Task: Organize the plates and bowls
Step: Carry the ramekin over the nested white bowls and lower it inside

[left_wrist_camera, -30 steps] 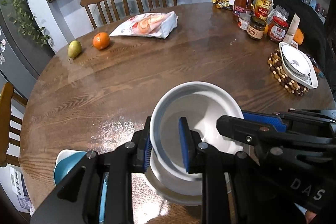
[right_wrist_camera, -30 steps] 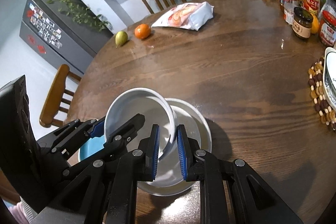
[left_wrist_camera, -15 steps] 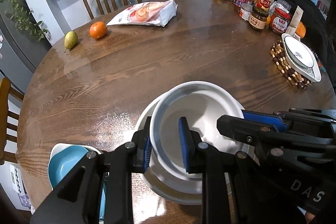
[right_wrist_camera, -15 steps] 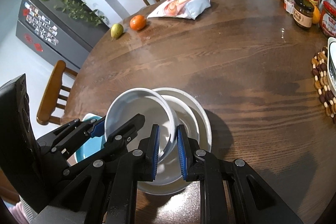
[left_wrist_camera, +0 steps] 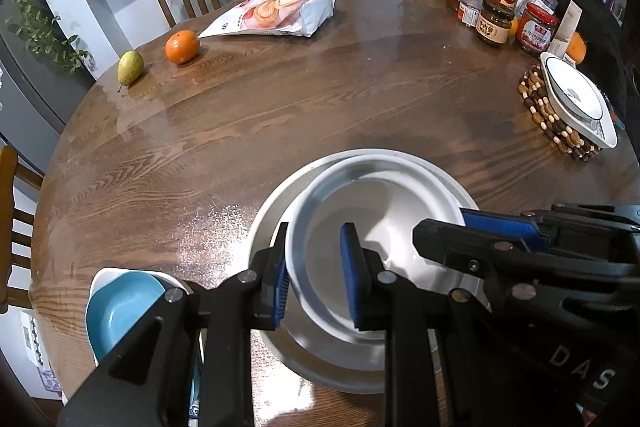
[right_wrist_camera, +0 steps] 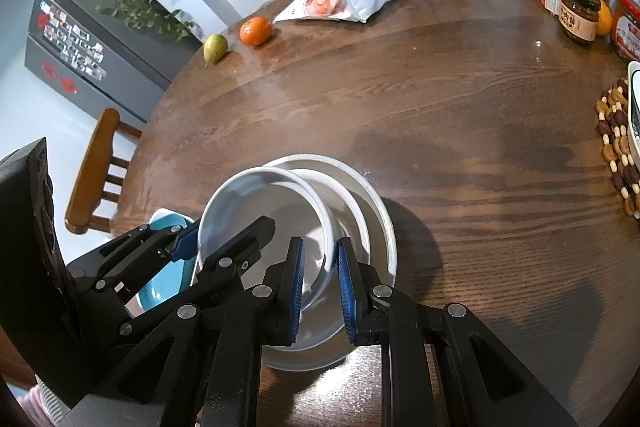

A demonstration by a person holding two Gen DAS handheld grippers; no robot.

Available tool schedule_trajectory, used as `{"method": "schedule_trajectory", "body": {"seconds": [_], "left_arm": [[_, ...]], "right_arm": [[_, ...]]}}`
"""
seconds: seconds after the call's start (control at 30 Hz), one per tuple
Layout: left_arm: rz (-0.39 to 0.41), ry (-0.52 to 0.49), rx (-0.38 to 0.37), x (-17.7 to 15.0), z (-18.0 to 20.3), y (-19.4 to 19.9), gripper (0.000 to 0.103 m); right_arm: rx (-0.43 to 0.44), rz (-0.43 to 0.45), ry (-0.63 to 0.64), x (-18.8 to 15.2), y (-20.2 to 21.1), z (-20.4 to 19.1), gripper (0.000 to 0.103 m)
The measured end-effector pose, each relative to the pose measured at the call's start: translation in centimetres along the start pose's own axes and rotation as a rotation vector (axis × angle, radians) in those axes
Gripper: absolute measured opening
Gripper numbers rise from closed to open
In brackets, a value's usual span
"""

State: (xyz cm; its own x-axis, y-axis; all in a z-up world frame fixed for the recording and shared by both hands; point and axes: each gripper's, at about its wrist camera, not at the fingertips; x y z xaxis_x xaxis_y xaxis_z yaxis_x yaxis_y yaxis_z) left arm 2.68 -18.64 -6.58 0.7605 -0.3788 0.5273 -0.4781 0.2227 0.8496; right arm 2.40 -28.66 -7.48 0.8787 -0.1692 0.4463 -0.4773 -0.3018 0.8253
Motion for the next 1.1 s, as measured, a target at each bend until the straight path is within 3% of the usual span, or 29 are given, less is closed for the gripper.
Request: {"method": "schedule_trajectory", "body": {"seconds": [1.1], "left_arm": [[-0.023,0.02,-0.01,0.31,-0.16,-0.82,0.023]], "right_arm": [[-0.062,0.008,0.053,0.54,-0.21,-0.74,0.02]]}}
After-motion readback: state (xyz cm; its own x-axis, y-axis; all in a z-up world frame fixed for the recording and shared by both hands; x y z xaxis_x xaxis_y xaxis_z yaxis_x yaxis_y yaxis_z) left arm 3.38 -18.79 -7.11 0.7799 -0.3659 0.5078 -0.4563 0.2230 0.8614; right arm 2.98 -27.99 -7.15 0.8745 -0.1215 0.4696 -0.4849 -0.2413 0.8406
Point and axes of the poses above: each gripper's, at about its wrist camera, not at the fingertips, and y roughly against the way its jaws point, z to its right, x to its top, and after that the axes turned 6 degrees about -x, right-handed
